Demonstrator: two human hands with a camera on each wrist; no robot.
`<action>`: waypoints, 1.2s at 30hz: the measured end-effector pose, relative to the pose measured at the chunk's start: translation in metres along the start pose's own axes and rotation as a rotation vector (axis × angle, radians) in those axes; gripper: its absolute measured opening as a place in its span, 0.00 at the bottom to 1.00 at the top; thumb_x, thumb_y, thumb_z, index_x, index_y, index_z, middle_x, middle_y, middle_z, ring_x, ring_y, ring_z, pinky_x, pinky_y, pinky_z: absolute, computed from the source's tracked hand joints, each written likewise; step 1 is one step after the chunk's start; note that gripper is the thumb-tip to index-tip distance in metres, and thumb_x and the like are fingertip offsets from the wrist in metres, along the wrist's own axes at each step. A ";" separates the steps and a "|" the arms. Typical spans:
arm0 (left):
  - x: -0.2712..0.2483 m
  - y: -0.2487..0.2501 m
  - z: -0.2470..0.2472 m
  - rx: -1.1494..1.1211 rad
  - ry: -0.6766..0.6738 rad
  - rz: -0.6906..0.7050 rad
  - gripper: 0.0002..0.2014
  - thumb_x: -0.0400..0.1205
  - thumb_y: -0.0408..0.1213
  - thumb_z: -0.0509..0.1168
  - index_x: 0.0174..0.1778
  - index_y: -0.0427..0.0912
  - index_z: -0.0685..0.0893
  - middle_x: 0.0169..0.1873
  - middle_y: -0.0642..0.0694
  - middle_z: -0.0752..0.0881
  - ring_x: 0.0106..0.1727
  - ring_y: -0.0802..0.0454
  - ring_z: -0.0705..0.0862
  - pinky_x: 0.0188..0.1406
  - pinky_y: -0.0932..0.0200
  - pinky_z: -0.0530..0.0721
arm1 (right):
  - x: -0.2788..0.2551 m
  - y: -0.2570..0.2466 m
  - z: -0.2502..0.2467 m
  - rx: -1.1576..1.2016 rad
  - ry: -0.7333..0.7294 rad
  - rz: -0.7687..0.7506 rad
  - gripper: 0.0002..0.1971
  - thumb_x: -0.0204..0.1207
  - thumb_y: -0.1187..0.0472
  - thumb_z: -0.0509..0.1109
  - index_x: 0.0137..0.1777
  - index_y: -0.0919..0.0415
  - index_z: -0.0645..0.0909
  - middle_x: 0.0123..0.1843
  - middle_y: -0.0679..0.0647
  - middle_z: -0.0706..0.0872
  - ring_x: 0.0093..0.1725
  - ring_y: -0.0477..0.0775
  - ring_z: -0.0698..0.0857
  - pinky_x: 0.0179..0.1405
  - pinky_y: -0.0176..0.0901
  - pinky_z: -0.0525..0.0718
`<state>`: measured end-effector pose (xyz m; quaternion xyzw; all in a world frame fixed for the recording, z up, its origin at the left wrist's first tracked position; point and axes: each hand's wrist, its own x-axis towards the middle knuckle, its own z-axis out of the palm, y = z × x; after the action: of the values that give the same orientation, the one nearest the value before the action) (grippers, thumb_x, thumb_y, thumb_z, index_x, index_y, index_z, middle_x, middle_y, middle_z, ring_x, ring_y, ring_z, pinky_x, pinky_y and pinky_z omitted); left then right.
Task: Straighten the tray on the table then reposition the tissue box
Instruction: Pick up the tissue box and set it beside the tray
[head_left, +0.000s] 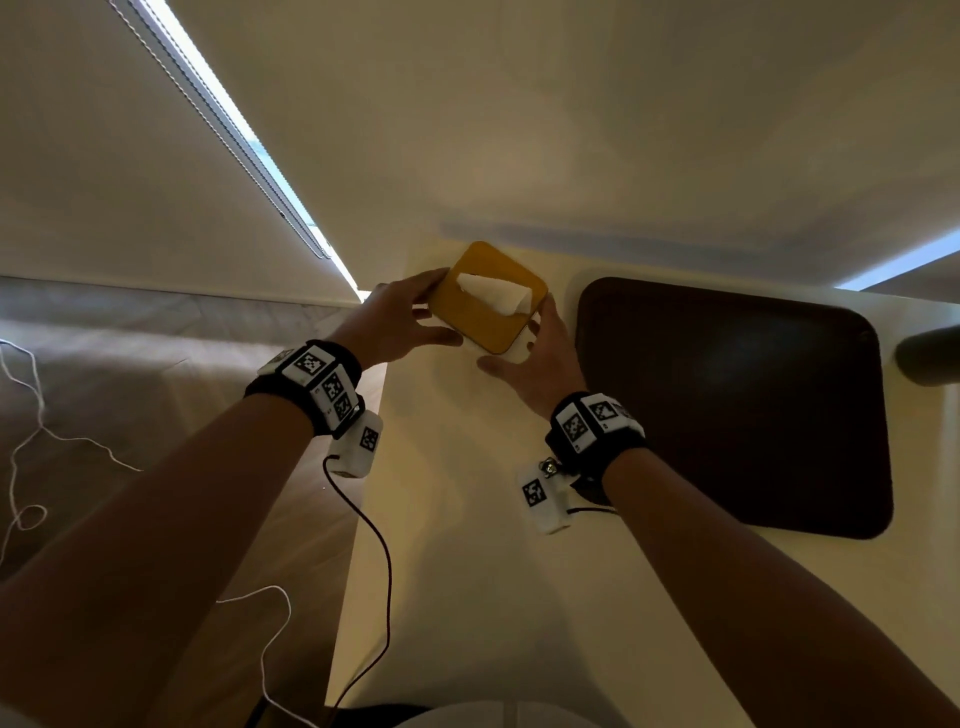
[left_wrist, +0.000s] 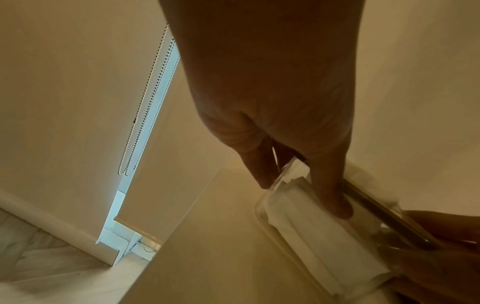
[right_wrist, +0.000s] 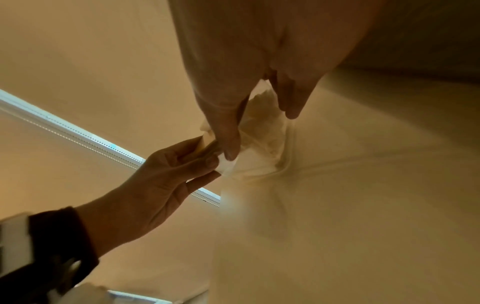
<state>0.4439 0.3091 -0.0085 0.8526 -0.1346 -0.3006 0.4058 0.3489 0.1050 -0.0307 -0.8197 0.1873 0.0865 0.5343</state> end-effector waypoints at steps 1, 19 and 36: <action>-0.002 -0.001 0.002 -0.017 0.020 -0.002 0.46 0.79 0.28 0.88 0.92 0.41 0.74 0.83 0.36 0.87 0.83 0.37 0.87 0.89 0.36 0.86 | 0.003 -0.001 -0.006 -0.032 -0.028 -0.014 0.60 0.53 0.43 0.85 0.82 0.47 0.52 0.77 0.53 0.72 0.74 0.56 0.74 0.70 0.63 0.78; -0.016 -0.022 0.035 -0.199 0.214 -0.023 0.39 0.82 0.26 0.85 0.89 0.46 0.80 0.69 0.50 0.92 0.54 0.94 0.86 0.57 0.95 0.80 | 0.034 -0.012 -0.049 -0.140 -0.313 -0.074 0.54 0.68 0.63 0.82 0.86 0.56 0.48 0.80 0.56 0.71 0.75 0.55 0.75 0.67 0.43 0.79; -0.012 -0.026 0.026 -0.175 0.187 -0.012 0.38 0.85 0.26 0.83 0.91 0.45 0.77 0.71 0.54 0.89 0.53 0.97 0.85 0.55 0.96 0.79 | 0.039 -0.007 -0.035 -0.139 -0.260 -0.079 0.56 0.67 0.62 0.83 0.86 0.53 0.47 0.80 0.56 0.72 0.76 0.55 0.75 0.69 0.49 0.80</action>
<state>0.4181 0.3154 -0.0364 0.8390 -0.0644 -0.2329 0.4875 0.3852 0.0672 -0.0231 -0.8433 0.0779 0.1836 0.4990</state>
